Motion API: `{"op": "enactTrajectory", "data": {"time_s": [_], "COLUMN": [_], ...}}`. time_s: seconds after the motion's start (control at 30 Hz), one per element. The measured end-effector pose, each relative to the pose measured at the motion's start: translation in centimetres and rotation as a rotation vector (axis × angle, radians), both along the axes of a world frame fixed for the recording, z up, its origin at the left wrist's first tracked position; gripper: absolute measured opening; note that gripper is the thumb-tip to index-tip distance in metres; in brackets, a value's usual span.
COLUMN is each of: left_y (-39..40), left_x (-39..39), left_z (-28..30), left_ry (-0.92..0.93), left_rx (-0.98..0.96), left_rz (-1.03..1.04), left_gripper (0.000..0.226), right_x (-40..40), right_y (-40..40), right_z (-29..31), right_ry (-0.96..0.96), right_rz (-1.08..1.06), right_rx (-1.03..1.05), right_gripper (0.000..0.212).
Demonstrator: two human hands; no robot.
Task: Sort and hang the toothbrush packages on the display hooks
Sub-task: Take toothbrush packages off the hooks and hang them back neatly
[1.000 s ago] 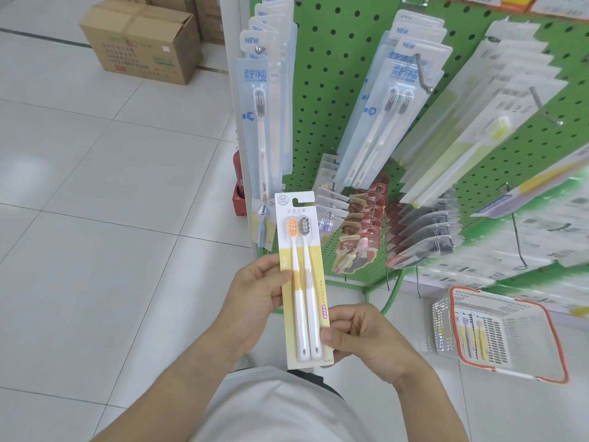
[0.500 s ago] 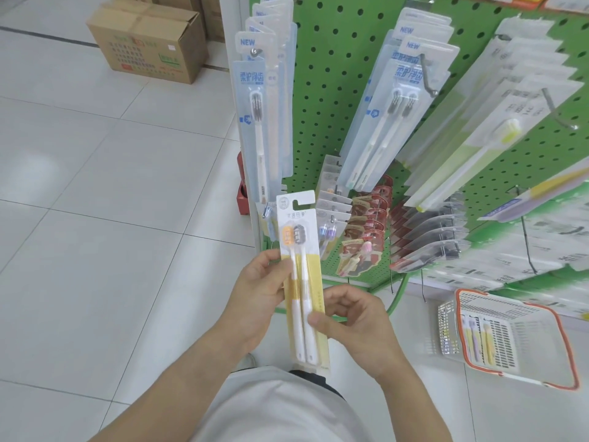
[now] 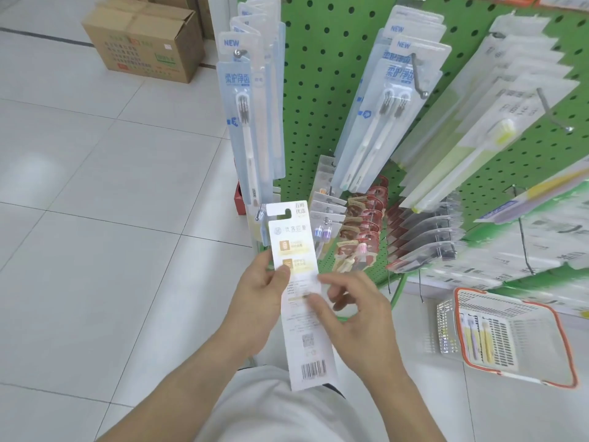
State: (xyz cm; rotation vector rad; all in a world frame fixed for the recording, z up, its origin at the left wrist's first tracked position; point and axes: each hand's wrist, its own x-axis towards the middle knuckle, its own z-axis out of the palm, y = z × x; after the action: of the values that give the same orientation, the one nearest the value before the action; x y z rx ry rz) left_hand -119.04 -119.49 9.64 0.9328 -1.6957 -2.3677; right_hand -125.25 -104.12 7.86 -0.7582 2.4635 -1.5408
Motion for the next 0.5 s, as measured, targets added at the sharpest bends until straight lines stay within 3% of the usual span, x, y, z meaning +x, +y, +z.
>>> {"op": "enactTrajectory", "data": {"time_s": [0.17,0.4,0.5], "left_y": [0.3,1.0,1.2], "left_x": [0.1,0.2,0.2], "left_z": [-0.1,0.2,0.2], "left_ry": [0.006,0.06,0.067], "left_rx": [0.012,0.02,0.015], "left_rz": [-0.123,-0.251,-0.271], "left_gripper": [0.029,0.033,0.033], "right_x": [-1.0,-3.0,-3.2], "right_y": [-0.3,-0.8,-1.0], "right_z": [0.4,1.6,1.7], "right_ry": [-0.239,-0.44,-0.485], "right_rz": [-0.219,-0.079,-0.035], "right_rx": [-0.223,-0.312,-0.356], "right_gripper": [0.027,0.045,0.03]}}
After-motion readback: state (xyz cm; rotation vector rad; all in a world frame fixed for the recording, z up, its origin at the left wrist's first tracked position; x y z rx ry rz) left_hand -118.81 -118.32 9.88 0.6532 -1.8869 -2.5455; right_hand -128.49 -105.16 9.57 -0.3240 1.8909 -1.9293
